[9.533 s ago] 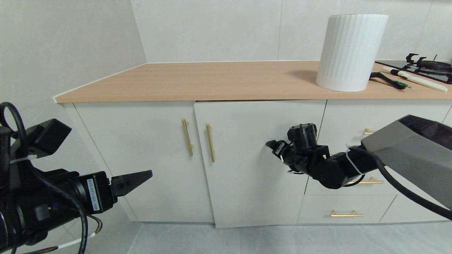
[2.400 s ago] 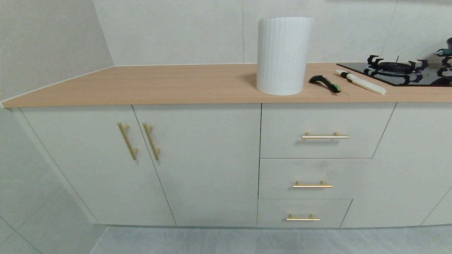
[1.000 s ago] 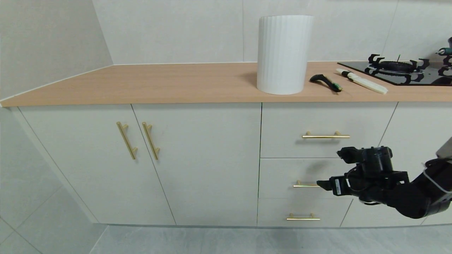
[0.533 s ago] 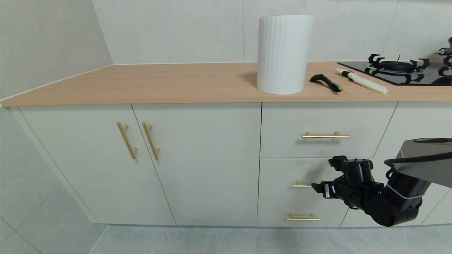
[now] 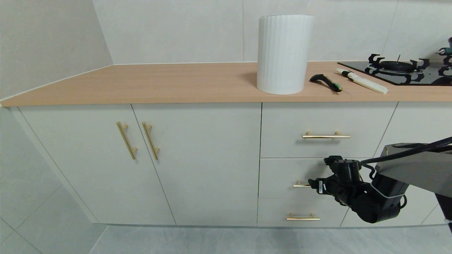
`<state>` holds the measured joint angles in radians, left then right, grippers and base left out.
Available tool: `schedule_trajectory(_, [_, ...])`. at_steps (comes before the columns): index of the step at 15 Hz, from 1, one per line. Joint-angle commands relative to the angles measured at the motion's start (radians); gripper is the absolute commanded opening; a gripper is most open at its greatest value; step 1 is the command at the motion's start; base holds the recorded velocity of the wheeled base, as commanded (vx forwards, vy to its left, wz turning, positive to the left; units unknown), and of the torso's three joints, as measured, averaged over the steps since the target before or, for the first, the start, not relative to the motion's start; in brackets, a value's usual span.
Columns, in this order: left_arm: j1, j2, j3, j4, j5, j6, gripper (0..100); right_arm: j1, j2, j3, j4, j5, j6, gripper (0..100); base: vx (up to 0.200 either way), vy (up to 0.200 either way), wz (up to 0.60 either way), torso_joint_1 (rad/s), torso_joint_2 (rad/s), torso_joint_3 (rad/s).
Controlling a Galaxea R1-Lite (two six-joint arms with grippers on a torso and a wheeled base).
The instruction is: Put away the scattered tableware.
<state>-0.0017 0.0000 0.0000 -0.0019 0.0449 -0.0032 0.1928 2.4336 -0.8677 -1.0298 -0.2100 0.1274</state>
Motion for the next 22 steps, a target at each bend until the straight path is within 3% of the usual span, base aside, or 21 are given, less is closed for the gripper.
schedule_trajectory(1, [0.000, 0.000, 0.000, 0.000, 0.001, -0.001, 100, 0.001, 0.033, -0.019, -0.001, -0.003, 0.000, 100, 0.000, 0.000, 0.00, 0.000, 0.00, 0.000])
schedule_trajectory(12, [0.000, 0.000, 0.000, 0.000, 0.000, -0.001, 100, 0.001, 0.035, 0.026, 0.008, -0.002, -0.026, 100, 0.000, 0.000, 0.00, 0.000, 0.00, 0.000])
schedule_trajectory(17, [0.000, 0.000, 0.000, 0.000, 0.000, -0.001, 100, 0.002, -0.051, 0.116, 0.020, 0.003, -0.046, 100, 0.000, 0.000, 0.00, 0.000, 0.00, 0.000])
schedule_trajectory(22, [0.000, 0.000, 0.000, 0.000, 0.001, 0.000, 100, 0.030, -0.358, 0.210, 0.298, 0.021, -0.054, 100, 0.000, 0.000, 0.00, 0.000, 0.00, 0.000])
